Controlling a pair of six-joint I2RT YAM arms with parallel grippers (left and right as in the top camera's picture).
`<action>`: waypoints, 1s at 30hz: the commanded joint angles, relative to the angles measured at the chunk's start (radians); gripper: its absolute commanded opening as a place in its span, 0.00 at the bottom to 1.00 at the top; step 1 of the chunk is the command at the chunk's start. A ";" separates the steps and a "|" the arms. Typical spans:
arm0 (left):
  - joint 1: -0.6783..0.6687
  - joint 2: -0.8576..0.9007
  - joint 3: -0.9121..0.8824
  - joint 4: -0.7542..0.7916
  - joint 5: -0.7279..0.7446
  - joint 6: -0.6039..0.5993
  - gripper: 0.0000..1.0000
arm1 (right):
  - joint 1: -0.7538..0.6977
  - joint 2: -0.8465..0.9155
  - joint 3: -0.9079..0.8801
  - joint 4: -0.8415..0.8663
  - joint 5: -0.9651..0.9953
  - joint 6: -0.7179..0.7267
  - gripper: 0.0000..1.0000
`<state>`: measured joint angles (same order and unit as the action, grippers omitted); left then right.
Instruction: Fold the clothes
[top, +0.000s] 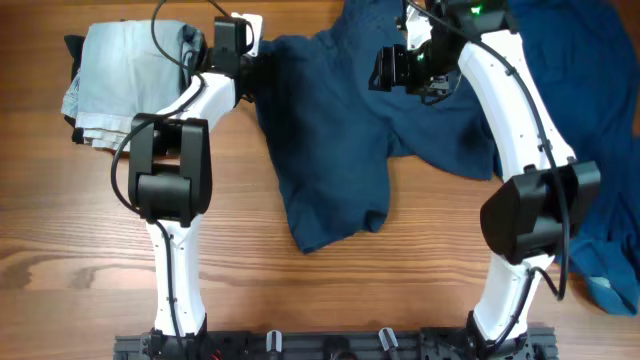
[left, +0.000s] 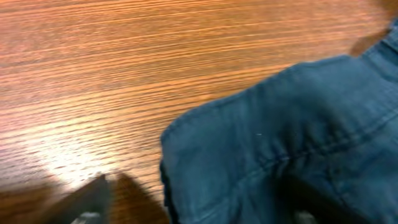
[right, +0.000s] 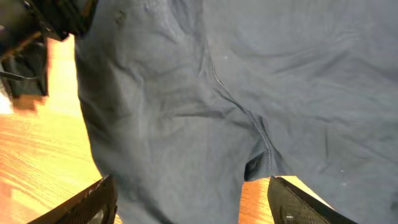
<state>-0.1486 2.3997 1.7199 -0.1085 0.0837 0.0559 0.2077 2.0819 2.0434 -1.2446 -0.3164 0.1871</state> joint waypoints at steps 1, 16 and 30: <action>0.002 0.023 0.005 0.004 0.031 -0.023 0.29 | 0.005 -0.097 0.015 0.005 0.036 0.033 0.72; 0.030 -0.214 0.005 -0.193 0.024 -0.234 0.04 | 0.500 -0.254 -0.297 -0.179 0.316 0.225 0.62; 0.068 -0.214 0.005 -0.533 0.028 -0.256 0.04 | 0.400 -0.253 -0.868 0.483 0.166 0.512 0.58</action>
<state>-0.0822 2.1952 1.7218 -0.5629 0.1047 -0.1890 0.6533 1.8351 1.1778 -0.7967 -0.1238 0.7033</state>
